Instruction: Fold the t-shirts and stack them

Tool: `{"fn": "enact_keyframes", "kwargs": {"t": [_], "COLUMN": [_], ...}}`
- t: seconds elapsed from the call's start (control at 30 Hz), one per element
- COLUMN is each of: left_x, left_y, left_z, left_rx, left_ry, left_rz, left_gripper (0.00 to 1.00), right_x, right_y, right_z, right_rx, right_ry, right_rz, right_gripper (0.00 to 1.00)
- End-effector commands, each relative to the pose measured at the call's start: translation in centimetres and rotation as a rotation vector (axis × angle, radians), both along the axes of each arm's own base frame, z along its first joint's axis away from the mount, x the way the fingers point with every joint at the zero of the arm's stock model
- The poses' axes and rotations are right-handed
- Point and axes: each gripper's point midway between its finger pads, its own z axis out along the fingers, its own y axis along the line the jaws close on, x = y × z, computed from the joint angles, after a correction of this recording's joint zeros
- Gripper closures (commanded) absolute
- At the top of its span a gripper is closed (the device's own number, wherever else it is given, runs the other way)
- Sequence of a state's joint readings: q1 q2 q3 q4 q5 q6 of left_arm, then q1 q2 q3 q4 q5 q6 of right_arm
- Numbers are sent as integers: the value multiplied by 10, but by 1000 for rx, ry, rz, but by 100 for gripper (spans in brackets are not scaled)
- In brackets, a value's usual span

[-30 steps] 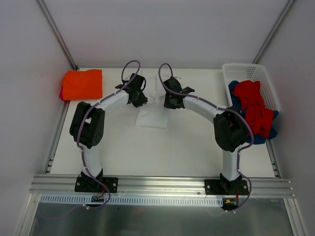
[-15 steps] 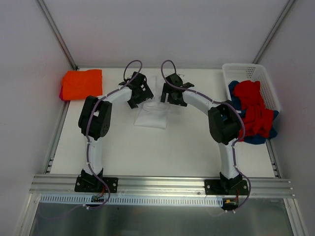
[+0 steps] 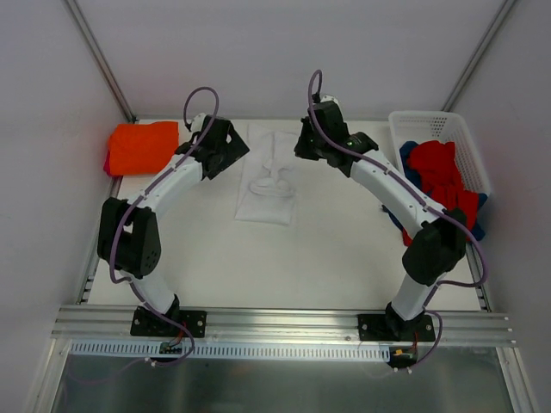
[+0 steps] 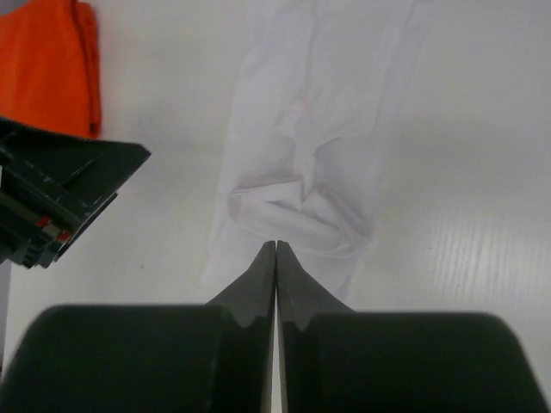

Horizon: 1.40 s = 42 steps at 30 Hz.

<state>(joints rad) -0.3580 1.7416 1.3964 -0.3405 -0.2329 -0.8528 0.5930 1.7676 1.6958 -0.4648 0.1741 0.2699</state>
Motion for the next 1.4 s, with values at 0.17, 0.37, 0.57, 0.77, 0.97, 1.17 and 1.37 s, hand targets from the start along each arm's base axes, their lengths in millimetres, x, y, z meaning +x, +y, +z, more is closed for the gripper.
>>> {"fn": "enact_keyframes", "kwargs": {"t": [0.17,0.37,0.57,0.77,0.97,1.17,1.37], "left_x": [-15,-19,-23,-24,-25,-23,-21], "left_y": [12,13,15,16,15,15,13], "left_z": [-6,-9,-10,-13,-14,-15,-19], "left_rx": [6,6,22,25,27,29,27], "left_ry": [13,19,23,29,32,35,43], "left_rz": [56,49,42,37,34,32,30], "left_gripper": [2,3,3,3,3,4,4], "right_x": [-57,-72,-74,-65,-48,-28,-7], "right_y": [42,42,33,35,36,39,37], "right_z": [-81,-138,-172,-184,-186,-178,-161], "right_rx": [56,12,-41,-54,-47,-17,-7], "right_ry": [233,352,405,419,413,391,361], "right_rz": [121,97,66,60,53,45,32], "right_gripper": [100,99,99,99,100,100,99]}}
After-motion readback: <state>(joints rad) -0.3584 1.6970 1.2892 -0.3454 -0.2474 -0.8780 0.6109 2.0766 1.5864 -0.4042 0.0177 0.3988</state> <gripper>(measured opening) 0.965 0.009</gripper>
